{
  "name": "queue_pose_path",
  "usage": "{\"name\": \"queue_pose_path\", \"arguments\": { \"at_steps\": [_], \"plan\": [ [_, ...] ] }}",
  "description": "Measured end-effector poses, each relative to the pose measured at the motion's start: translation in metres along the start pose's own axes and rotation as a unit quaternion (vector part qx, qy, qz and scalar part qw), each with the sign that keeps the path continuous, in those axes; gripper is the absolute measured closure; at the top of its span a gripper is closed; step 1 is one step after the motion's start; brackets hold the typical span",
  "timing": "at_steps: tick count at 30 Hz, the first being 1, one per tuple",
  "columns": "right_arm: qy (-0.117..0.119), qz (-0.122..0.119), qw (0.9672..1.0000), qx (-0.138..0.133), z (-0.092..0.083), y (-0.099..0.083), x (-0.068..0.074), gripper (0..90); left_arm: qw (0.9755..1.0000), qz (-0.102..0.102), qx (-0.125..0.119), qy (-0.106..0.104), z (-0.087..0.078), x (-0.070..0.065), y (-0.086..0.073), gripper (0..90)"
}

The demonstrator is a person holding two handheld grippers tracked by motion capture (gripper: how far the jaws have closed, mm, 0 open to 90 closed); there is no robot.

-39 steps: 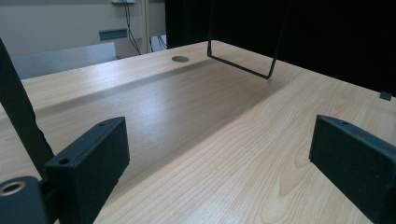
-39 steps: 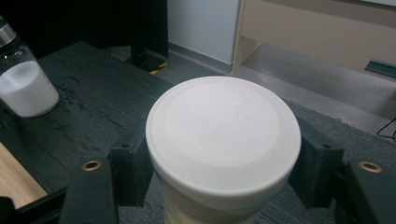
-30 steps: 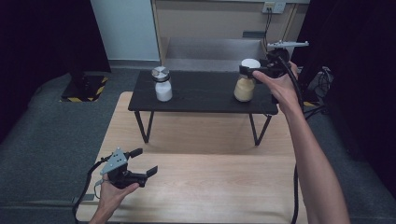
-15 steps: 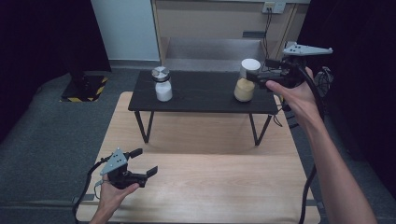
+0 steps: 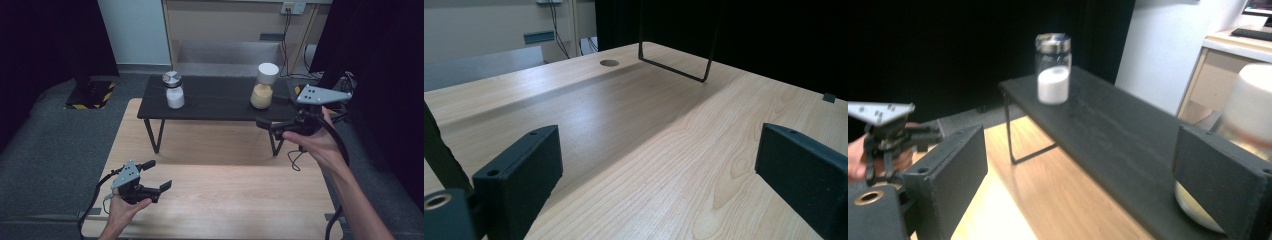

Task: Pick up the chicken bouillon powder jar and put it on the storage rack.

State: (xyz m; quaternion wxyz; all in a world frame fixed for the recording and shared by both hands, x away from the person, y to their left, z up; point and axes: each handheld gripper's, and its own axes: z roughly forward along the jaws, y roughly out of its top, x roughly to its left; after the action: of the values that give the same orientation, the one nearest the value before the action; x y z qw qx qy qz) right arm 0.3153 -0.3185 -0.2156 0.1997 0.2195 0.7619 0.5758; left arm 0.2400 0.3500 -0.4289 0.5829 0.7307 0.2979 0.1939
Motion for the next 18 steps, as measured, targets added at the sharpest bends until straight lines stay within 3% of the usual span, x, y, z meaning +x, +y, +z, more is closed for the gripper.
{"name": "queue_pose_path", "arguments": {
  "at_steps": [9, 18],
  "plan": [
    [0.017, 0.010, 0.9998, -0.004, 0.001, -0.045, 0.004, 8.2, 1.0000, 0.000, -0.005, 0.000, 0.000, -0.002, 0.001, 3.9],
    [0.005, 0.005, 0.9998, 0.020, 0.015, -0.080, 0.028, 8.3, 1.0000, 0.002, 0.000, -0.005, 0.002, -0.001, 0.000, 3.9]
  ]
}}
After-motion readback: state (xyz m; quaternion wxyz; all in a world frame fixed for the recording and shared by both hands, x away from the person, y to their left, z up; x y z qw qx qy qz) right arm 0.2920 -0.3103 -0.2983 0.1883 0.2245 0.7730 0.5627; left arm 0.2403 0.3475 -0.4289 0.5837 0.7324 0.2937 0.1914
